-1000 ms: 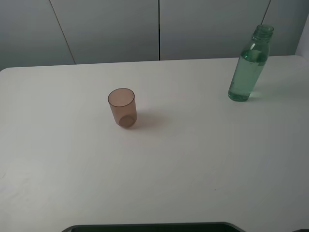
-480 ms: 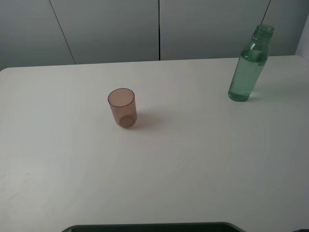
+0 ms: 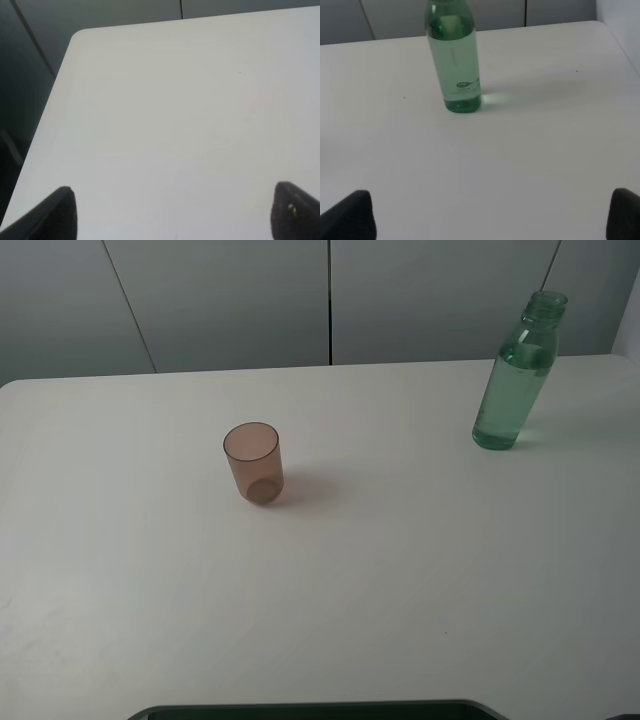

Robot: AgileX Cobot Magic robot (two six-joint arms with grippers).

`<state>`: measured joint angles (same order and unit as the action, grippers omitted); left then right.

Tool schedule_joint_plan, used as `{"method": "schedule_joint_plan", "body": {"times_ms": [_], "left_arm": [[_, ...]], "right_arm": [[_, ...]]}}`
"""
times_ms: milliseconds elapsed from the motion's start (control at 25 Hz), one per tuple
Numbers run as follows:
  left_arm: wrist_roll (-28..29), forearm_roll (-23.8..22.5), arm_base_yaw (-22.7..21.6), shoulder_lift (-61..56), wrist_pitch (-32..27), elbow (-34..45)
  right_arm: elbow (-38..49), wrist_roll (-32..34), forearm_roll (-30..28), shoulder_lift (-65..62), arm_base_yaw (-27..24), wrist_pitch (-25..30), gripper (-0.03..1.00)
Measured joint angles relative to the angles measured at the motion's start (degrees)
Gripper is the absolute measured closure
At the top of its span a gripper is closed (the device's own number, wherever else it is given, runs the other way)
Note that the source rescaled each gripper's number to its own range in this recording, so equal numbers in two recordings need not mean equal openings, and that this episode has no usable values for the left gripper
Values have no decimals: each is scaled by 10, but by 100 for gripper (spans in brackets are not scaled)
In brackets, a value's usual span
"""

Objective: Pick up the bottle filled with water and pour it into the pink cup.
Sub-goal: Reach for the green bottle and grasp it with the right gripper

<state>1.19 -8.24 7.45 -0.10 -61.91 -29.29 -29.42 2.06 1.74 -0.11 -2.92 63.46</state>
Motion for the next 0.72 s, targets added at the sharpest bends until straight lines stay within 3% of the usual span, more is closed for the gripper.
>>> {"method": "schedule_joint_plan", "body": {"times_ms": [520, 720], "left_arm": [[0, 0, 0, 0, 0, 0], [0, 0, 0, 0, 0, 0]], "right_arm": [[-41, 14, 8, 11, 0, -2, -3], [-63, 13, 9, 72, 0, -66, -3]]}}
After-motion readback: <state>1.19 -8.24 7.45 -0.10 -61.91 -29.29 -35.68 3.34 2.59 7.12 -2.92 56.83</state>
